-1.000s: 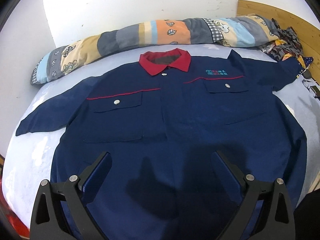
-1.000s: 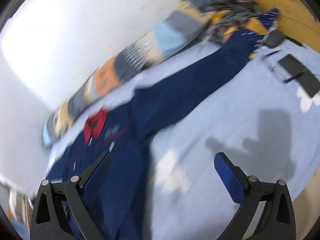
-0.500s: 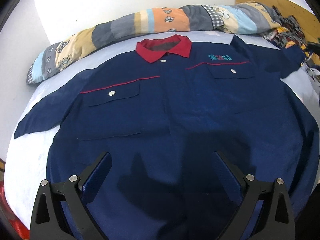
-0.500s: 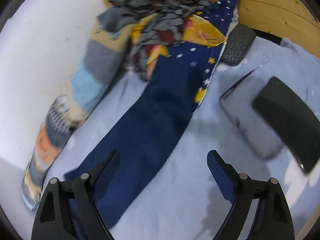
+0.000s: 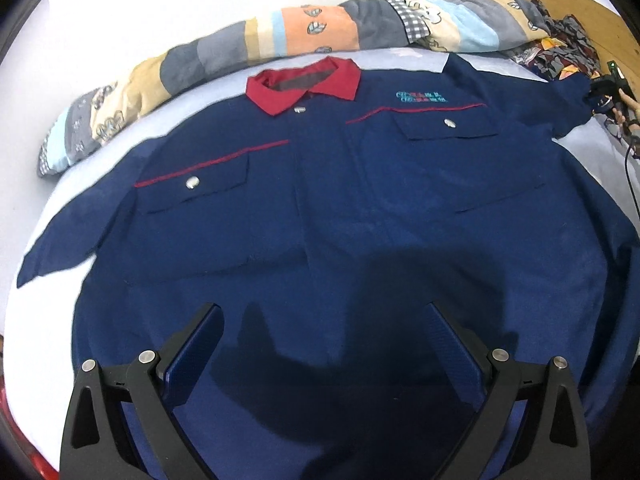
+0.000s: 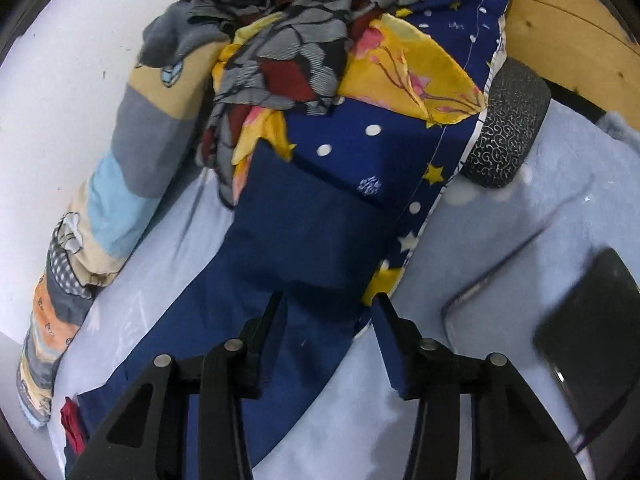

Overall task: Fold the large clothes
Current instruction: 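Reach the right tool to the sleeve cuff by the headboard and grasp it, then lift the sleeve with the right tool and carry it across the jacket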

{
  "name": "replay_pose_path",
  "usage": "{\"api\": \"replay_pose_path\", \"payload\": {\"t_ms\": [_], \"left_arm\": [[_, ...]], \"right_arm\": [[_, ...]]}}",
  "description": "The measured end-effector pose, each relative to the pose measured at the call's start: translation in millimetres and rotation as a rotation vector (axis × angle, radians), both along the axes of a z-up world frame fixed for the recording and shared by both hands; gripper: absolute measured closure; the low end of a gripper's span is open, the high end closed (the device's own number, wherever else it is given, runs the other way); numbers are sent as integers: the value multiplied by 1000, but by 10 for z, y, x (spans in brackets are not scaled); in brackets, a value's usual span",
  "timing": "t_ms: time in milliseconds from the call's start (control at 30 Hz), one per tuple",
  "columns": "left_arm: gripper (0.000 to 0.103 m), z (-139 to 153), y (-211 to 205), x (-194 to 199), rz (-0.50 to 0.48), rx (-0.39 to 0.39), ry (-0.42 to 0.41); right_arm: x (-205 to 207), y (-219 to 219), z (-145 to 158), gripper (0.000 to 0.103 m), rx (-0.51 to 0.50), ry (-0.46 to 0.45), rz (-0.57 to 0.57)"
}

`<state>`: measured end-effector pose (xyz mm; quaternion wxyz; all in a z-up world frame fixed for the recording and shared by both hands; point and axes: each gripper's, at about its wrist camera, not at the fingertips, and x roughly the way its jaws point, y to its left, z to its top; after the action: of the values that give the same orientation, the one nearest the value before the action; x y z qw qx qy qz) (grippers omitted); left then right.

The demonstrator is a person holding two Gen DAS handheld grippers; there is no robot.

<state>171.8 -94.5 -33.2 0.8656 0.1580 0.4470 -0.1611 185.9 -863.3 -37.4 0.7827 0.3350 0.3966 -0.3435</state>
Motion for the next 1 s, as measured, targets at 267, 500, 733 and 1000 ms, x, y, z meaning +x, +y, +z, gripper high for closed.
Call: {"api": "replay_pose_path", "payload": {"t_ms": [267, 500, 733, 1000], "left_arm": [[3, -12, -22, 24, 6, 8, 5], [3, 79, 52, -33, 11, -27, -2], [3, 244, 178, -160, 1, -54, -53], [3, 385, 462, -221, 37, -108, -63]], "right_arm": [[105, 58, -127, 87, 21, -12, 67], [-90, 316, 372, 92, -38, -143, 57], [-174, 453, 1216, 92, -119, -223, 0], [35, 853, 1973, 92, -189, -248, 50]]}}
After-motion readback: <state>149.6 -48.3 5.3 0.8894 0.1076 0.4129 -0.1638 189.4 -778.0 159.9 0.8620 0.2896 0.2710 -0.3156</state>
